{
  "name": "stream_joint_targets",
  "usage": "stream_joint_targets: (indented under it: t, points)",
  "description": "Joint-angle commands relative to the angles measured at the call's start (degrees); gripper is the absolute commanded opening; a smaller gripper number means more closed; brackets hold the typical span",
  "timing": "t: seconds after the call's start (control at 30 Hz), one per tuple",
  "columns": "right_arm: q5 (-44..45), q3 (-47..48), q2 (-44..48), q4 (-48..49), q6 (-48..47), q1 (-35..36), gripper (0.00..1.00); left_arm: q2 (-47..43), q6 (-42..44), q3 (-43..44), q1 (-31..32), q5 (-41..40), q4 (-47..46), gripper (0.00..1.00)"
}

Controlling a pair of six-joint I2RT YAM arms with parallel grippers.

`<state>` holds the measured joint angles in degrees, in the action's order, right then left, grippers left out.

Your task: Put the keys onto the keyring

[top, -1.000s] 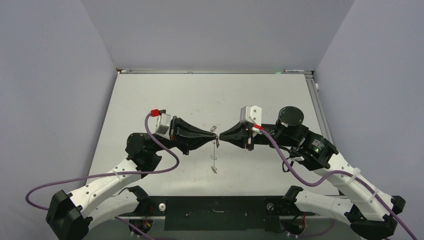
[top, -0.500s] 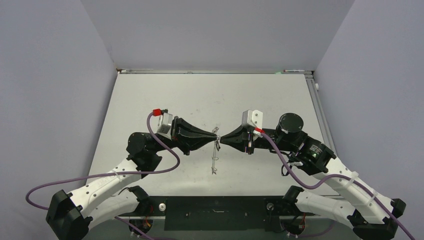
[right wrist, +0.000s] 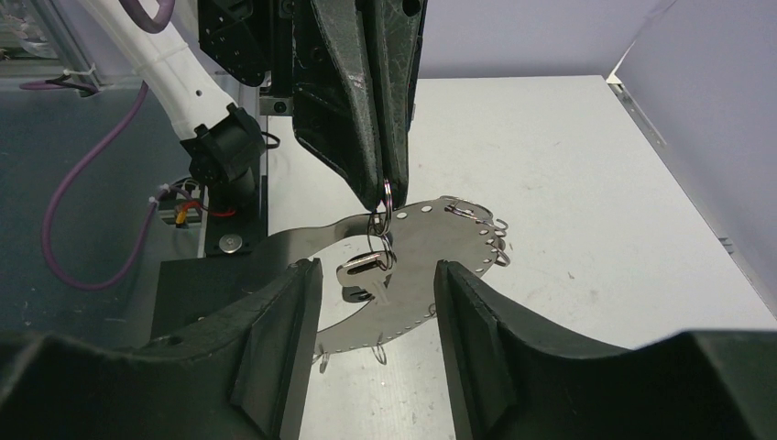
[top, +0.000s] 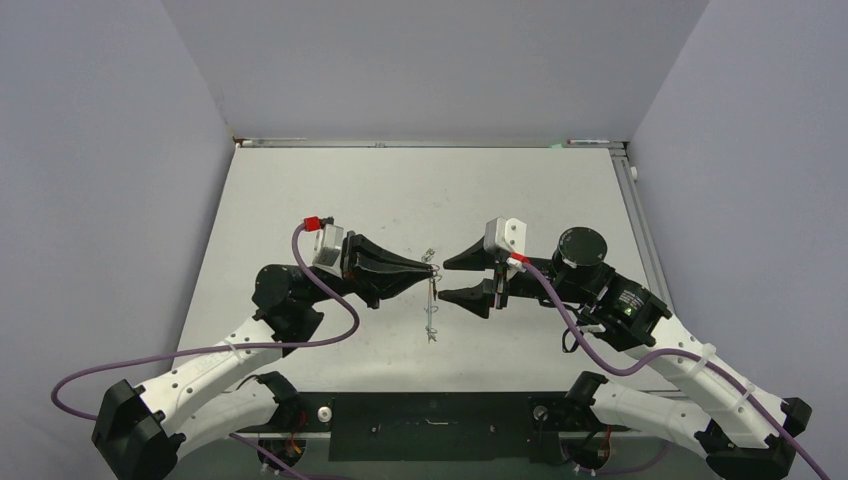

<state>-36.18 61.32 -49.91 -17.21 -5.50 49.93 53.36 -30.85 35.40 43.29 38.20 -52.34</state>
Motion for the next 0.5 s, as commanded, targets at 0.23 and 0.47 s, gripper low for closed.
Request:
stream_joint_targets:
  t: [0.23,0.47]
  points:
    - [2.75,0.32,1.19,6.16,1.76,0.08,0.50,-1.21,0.91,1.87,-0.22,-0.45,-1.85,0.00]
    - [9.33,-3.13,3.75,11.82,7.96,0.08,0.80,-2.96,4.12,1.77,-0.23,-2.32,1.78,0.00]
